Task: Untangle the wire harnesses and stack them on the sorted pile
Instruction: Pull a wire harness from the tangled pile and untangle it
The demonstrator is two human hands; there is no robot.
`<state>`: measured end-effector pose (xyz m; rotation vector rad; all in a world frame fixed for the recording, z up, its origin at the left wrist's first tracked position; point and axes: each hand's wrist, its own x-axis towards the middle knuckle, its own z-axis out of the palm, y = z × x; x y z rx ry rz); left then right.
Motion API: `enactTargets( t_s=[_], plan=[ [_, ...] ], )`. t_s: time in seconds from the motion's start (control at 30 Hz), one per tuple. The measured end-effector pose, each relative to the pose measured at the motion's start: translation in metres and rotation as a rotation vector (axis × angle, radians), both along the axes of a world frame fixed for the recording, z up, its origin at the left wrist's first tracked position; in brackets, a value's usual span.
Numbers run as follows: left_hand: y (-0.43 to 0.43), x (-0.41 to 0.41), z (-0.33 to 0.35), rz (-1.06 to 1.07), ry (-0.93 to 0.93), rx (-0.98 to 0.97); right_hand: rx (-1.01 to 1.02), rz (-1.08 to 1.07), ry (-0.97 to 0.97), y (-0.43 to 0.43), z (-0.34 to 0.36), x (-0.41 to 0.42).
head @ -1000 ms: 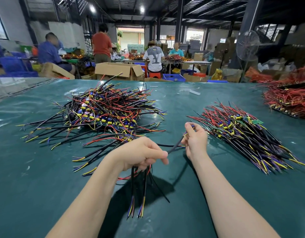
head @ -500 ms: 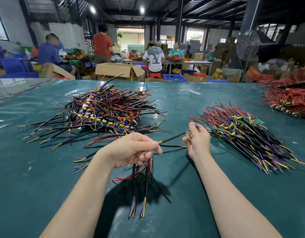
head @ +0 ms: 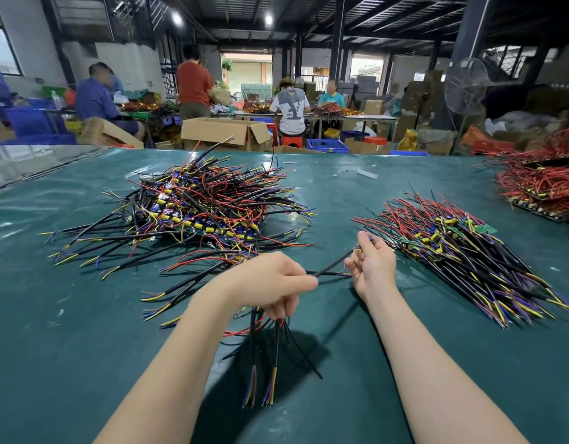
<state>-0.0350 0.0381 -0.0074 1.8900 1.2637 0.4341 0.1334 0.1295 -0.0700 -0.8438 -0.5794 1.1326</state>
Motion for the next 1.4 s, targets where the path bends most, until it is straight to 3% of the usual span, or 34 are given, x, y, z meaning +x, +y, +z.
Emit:
enactTargets(
  t_s=[0.1,0.33,0.47,0.7,0.77,0.97,1.13,1.23,1.4],
  plan=[
    [-0.002,0.003,0.0,-0.079,0.058,-0.028,0.013,0.004,-0.008,0.0,0.0,-0.001],
    [-0.007,0.004,-0.001,-0.234,-0.2,-0.209,-0.008,0.036,0.068,-0.001,0.0,-0.001],
    [-0.004,-0.004,-0.004,-0.265,-0.237,-0.344,0.013,0.056,0.142,-0.003,-0.002,0.001],
    [0.002,-0.029,-0.004,-0.223,0.002,-0.419,-0.008,0.03,0.128,-0.002,0.005,-0.001],
    [0.002,-0.043,-0.003,-0.17,-0.007,-0.432,0.001,0.028,0.139,-0.004,0.007,0.0],
    [0.021,-0.026,-0.015,0.326,-0.567,-0.254,0.099,0.266,-0.034,-0.017,0.013,-0.031],
    [0.024,0.004,-0.032,0.385,-0.823,-0.205,0.151,0.439,-0.262,-0.028,0.013,-0.054],
    [0.025,0.005,-0.036,0.464,-0.792,-0.1,0.149,0.445,-0.326,-0.032,0.013,-0.055],
    [0.023,0.009,-0.031,0.457,-0.511,0.135,0.191,0.278,-0.475,-0.032,0.016,-0.047]
  ],
)
